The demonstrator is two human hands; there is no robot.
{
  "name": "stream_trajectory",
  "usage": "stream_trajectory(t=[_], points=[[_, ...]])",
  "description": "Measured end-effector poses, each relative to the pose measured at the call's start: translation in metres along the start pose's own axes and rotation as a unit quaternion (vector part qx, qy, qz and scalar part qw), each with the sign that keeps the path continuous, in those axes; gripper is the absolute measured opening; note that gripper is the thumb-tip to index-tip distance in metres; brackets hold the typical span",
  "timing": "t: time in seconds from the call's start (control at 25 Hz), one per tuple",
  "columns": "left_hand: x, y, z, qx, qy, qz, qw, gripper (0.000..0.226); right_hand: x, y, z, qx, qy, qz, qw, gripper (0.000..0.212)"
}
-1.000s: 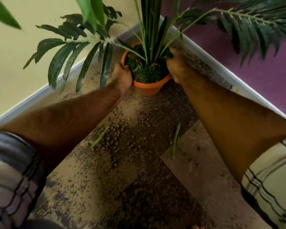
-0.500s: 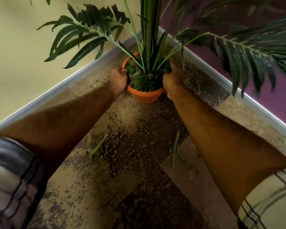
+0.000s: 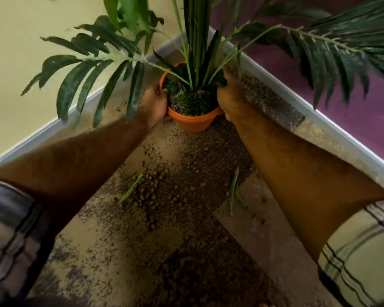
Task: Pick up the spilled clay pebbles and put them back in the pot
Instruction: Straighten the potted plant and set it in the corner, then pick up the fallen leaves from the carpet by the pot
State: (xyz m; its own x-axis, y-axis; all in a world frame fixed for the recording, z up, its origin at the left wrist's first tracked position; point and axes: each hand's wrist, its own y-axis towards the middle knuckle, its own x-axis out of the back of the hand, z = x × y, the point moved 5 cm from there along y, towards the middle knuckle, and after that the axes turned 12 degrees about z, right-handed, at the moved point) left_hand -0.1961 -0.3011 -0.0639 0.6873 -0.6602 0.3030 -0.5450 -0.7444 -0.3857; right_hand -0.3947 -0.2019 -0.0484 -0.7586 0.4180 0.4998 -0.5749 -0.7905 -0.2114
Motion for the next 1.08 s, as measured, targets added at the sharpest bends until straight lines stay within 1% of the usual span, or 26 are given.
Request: stream_trajectory(t=[0.08, 0.24, 0.36, 0.52, 0.56, 0.64, 0.72, 0.8, 0.84, 0.88, 0.96, 1.0, 1.04, 1.08], points=[[0.001, 0.001, -0.002, -0.002, 0.007, 0.019, 1.0, 0.022, -0.002, -0.001, -0.001, -0.002, 0.012, 0.004, 1.0, 0.059], [-0.001, -0.002, -0.006, 0.015, 0.005, 0.015, 1.0, 0.023, -0.002, 0.003, -0.006, -0.019, 0.032, 0.043, 0.998, 0.056], [-0.002, -0.007, -0.008, 0.039, -0.047, 0.056, 0.997, 0.028, -0.002, -0.001, -0.013, -0.022, 0.087, 0.064, 0.994, 0.052], [0.001, -0.015, -0.01, 0.037, -0.048, 0.072, 0.996, 0.021, -0.003, -0.021, -0.022, 0.004, 0.102, 0.035, 0.994, 0.055], [0.001, -0.018, -0.012, 0.031, -0.045, 0.073, 0.996, 0.023, -0.003, -0.027, -0.024, 0.008, 0.104, 0.024, 0.994, 0.055], [-0.001, -0.023, -0.011, 0.029, -0.051, 0.08, 0.995, 0.036, -0.004, -0.04, -0.033, -0.009, 0.14, -0.006, 0.99, 0.053], [0.001, -0.03, -0.006, 0.035, -0.045, 0.087, 0.995, 0.049, -0.005, -0.053, -0.048, -0.031, 0.189, -0.047, 0.98, 0.044], [0.006, -0.036, 0.005, 0.046, -0.019, 0.093, 0.994, 0.057, -0.011, -0.063, -0.069, -0.059, 0.205, -0.055, 0.975, 0.033], [0.011, -0.038, 0.014, 0.055, 0.0, 0.085, 0.995, 0.058, -0.017, -0.068, -0.08, -0.075, 0.184, -0.038, 0.979, 0.029], [0.015, -0.041, 0.022, 0.065, 0.032, 0.076, 0.994, 0.055, -0.023, -0.071, -0.089, -0.088, 0.137, -0.005, 0.987, 0.024], [0.02, -0.045, 0.045, 0.069, 0.13, 0.067, 0.987, 0.038, -0.036, -0.075, -0.101, -0.106, 0.016, 0.088, 0.99, 0.017], [0.019, -0.047, 0.061, 0.065, 0.185, 0.082, 0.977, 0.024, -0.04, -0.078, -0.106, -0.113, -0.035, 0.128, 0.985, 0.016], [0.013, -0.054, 0.07, 0.066, 0.235, 0.113, 0.963, 0.016, -0.042, -0.081, -0.111, -0.119, -0.078, 0.163, 0.976, 0.015], [0.007, -0.056, 0.083, 0.052, 0.277, 0.14, 0.949, 0.016, -0.04, -0.081, -0.116, -0.121, -0.124, 0.19, 0.966, 0.014]])
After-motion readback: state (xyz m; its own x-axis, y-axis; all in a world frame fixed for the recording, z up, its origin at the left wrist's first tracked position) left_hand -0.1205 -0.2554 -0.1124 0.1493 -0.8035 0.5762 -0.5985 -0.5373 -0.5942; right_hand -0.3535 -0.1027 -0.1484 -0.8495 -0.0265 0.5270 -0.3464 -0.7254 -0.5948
